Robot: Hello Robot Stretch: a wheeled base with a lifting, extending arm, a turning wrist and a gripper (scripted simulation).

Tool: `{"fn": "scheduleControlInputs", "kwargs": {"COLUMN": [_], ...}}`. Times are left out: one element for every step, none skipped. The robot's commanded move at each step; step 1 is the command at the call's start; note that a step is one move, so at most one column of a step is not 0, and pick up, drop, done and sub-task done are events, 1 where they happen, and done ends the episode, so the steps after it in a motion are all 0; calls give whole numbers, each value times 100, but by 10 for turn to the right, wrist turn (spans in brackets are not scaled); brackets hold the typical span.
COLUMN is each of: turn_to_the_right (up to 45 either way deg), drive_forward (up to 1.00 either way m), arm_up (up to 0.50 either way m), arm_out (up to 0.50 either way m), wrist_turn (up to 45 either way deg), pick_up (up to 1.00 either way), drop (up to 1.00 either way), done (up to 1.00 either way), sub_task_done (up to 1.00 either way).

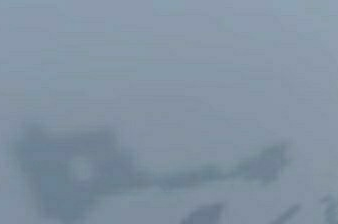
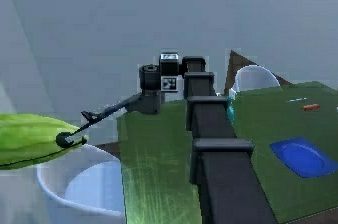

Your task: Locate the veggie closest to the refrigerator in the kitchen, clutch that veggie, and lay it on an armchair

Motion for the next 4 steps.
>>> {"fn": "scheduleControlInputs", "kwargs": {"turn_to_the_right": [0, 0, 0, 450], "drive_forward": [0, 0, 0, 0], "arm_up": [0, 0, 0, 0], "arm_out": [0, 0, -26, 0], "wrist_turn": [-450, -60, 0, 0], "pick_up": [0, 0, 0, 0], "drop": [0, 0, 0, 0], "done": [0, 0, 0, 0], "sub_task_done": [0, 0, 0, 0]}}
